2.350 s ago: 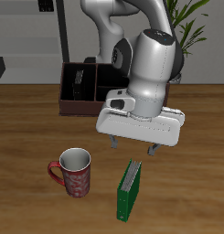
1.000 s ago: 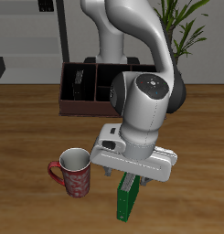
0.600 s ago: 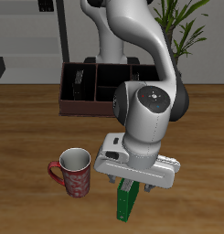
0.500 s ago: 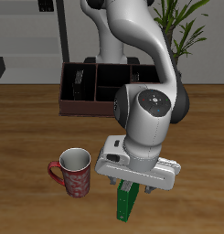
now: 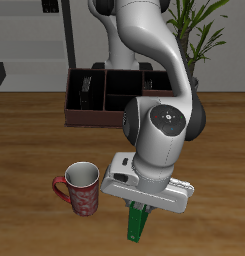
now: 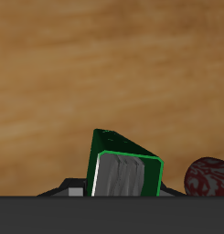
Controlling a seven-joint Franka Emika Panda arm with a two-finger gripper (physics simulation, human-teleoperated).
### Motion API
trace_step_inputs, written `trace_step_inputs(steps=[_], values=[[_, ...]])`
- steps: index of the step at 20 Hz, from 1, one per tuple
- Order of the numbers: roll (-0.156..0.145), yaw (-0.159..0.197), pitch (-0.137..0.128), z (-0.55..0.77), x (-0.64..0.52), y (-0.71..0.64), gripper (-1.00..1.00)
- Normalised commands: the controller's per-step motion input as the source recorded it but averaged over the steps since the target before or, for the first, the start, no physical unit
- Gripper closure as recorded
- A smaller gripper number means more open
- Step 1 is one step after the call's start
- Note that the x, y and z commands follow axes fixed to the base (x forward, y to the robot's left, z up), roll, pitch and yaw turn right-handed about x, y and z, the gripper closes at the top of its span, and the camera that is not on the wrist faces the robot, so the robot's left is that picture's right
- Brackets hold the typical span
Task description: Place the black book into the back desk caddy's left compartment and place the yellow book into the back desk caddy's right compartment and place the green book into the back desk caddy's right compartment
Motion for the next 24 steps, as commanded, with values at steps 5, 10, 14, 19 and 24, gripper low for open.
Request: trace_step_inputs(steps=[5,10,14,19,24], values=[[0.009,0.001,-0.033,0.27,-0.21,0.01,1.0],[0.003,0.03,-0.046,0.38,-0.22,0.05,1.0],[0.021,-0.008,-0.086,0.64,-0.44,0.14,1.0],[0.02,0.079,-0.07,0.57,-0.64,0.23,1.0],[-0.028,0.085,-0.179,0.79,-0.85,0.12,1.0]])
